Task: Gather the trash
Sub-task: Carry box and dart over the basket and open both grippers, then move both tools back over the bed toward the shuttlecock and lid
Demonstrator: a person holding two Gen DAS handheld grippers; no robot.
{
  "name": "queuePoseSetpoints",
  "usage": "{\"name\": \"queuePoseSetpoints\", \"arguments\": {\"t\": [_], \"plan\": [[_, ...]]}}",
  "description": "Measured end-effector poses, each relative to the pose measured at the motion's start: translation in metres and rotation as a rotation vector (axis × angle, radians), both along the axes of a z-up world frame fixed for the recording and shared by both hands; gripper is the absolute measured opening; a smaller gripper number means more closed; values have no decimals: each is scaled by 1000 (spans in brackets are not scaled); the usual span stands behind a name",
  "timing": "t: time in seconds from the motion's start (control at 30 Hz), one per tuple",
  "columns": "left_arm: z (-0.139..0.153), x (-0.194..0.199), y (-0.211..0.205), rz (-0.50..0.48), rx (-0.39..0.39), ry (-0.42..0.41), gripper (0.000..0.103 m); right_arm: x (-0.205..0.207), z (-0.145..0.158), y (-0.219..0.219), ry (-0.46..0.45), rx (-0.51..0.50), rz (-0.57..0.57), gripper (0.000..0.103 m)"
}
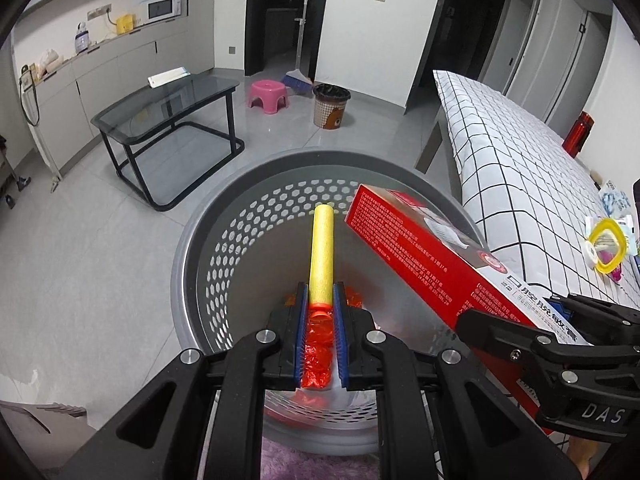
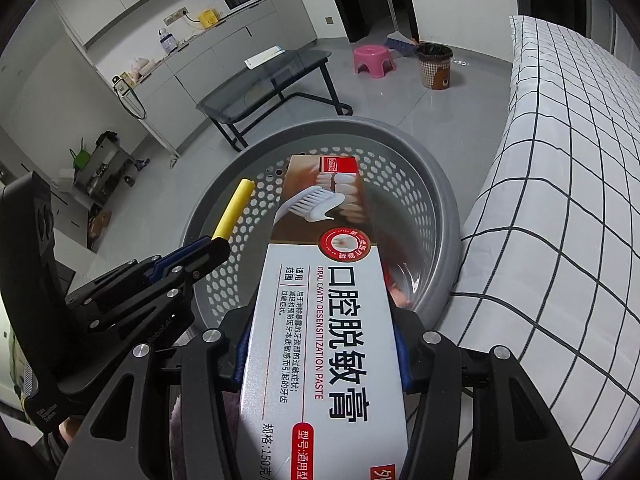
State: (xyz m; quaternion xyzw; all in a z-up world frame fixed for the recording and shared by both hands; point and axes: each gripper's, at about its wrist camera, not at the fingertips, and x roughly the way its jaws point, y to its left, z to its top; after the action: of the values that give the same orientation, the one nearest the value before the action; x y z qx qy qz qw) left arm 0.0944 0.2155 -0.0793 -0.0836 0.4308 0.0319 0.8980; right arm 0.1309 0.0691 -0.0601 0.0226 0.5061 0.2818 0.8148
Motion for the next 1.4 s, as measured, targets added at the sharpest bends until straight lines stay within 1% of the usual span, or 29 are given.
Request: {"name": "queuePoseSetpoints", "arguments": {"t": [0.1,0.27,0.33,0.37,0.43,0.5,0.53,0.8,0.87,0.9,1.17,1.33,1.4], "plan": [[-1,1,-1,3,0,8,13,2,0,3,-5,-3,-2,51],[-4,2,5,22,-28,32,13,4,0,4,-10,1,-9,52],[-3,2,6,27,-28,35,14,2,2,3,-13,11,-7,60],[-3,1,6,29,-27,33,15,0,4,2,-24,15,-9,62],[-1,0,7,32,-21,29,25,1,9,3,-39,13,-13,62],[0,-2,8,39,-15,25,33,0,10,0,-44,15,-18,62],[1,-3,8,40,-13,23,35,0,10,0,-45,17,-21,62],[2,-9,9,43,-4,29,35,-4,10,-9,-44,24,-34,62],[3,-11,8,47,2,29,38,-5,10,-10,-46,26,-34,62],[4,-11,8,50,7,28,41,-6,10,-11,-48,23,-36,62],[13,-16,8,64,16,15,43,-15,11,-18,-53,21,-52,62],[22,-20,3,67,27,-7,57,-22,16,-28,-72,20,-67,62],[26,-22,-1,63,33,-15,60,-25,19,-32,-84,21,-76,62]]}}
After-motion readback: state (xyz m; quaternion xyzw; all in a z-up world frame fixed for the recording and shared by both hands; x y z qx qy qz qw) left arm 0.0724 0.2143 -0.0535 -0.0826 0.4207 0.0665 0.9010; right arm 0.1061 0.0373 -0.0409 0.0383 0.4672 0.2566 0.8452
